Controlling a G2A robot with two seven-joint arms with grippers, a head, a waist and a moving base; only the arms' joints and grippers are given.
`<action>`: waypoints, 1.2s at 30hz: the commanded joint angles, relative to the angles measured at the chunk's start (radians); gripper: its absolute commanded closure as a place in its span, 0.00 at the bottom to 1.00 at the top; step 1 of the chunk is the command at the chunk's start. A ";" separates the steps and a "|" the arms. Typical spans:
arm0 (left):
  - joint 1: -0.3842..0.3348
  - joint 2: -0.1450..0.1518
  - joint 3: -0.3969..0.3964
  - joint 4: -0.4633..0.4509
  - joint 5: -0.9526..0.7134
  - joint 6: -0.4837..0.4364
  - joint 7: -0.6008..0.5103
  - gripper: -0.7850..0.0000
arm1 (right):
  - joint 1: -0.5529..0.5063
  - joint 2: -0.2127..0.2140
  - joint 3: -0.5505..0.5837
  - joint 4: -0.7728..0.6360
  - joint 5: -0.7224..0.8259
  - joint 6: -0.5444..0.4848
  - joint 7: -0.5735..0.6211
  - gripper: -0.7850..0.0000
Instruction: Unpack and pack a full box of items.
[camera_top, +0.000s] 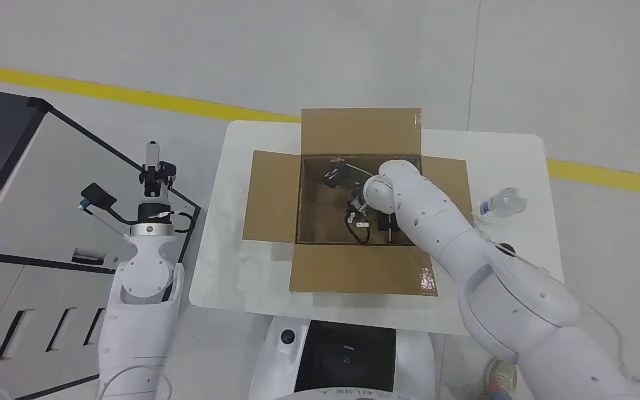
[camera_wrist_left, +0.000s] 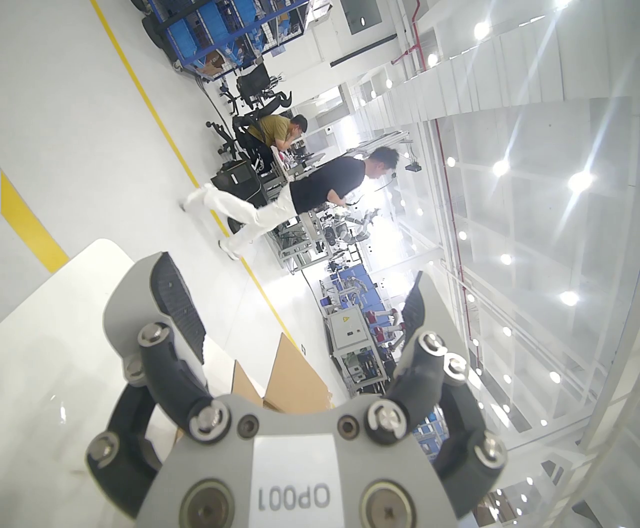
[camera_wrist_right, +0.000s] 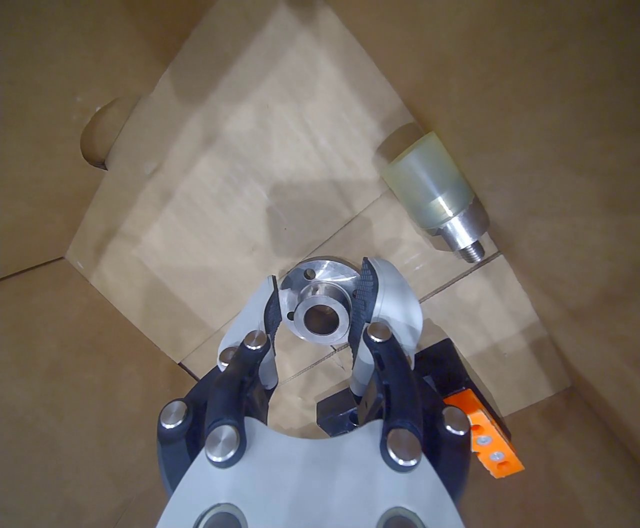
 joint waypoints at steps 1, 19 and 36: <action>0.000 0.000 0.000 0.000 0.000 0.000 0.000 0.00 | 0.000 -0.003 0.000 0.006 -0.005 0.006 0.002 0.73; 0.000 0.000 0.000 0.000 0.000 0.000 0.000 0.00 | 0.022 -0.017 0.026 0.015 -0.035 -0.011 0.004 1.00; 0.000 0.000 0.000 0.000 0.000 0.000 0.000 0.00 | -0.064 0.095 0.149 -0.248 -0.074 0.020 0.124 0.73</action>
